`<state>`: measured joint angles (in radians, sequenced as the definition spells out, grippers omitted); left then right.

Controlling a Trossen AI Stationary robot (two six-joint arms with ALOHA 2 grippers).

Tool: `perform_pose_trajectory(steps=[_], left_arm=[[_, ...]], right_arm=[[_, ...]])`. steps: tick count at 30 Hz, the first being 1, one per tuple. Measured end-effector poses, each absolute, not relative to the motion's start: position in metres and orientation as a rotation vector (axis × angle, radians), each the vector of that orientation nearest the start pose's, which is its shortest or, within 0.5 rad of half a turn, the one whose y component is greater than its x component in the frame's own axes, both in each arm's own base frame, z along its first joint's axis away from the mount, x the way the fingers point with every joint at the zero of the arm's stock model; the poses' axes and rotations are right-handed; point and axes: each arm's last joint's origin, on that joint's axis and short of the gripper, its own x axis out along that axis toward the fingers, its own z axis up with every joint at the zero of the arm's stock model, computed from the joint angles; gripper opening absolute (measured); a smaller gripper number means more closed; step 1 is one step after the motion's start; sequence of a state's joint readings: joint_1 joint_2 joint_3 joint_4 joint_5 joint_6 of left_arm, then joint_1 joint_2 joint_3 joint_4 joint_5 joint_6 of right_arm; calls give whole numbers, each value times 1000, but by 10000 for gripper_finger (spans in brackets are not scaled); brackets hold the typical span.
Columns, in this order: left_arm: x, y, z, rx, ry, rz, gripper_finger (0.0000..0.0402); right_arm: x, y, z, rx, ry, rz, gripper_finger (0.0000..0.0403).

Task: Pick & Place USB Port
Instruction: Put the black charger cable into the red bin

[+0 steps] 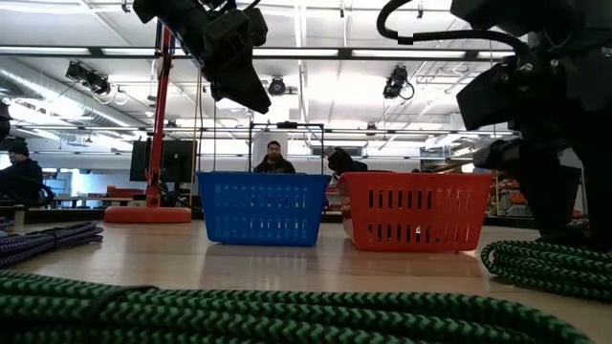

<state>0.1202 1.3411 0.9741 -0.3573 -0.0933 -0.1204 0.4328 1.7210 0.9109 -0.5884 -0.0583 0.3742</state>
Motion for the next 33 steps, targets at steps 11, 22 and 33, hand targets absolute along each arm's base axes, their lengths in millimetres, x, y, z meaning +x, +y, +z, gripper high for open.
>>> perform_pose_trajectory(steps=[11, 22, 33], left_arm=[[280, 37, 265, -124, 711, 248, 126], [280, 37, 265, -123, 710, 247, 126], [280, 37, 265, -122, 711, 247, 126]], right_arm=[[262, 112, 131, 112, 1480, 97, 36], [239, 78, 186, 20, 1607, -143, 36], [258, 58, 272, 326, 944, -168, 36]])
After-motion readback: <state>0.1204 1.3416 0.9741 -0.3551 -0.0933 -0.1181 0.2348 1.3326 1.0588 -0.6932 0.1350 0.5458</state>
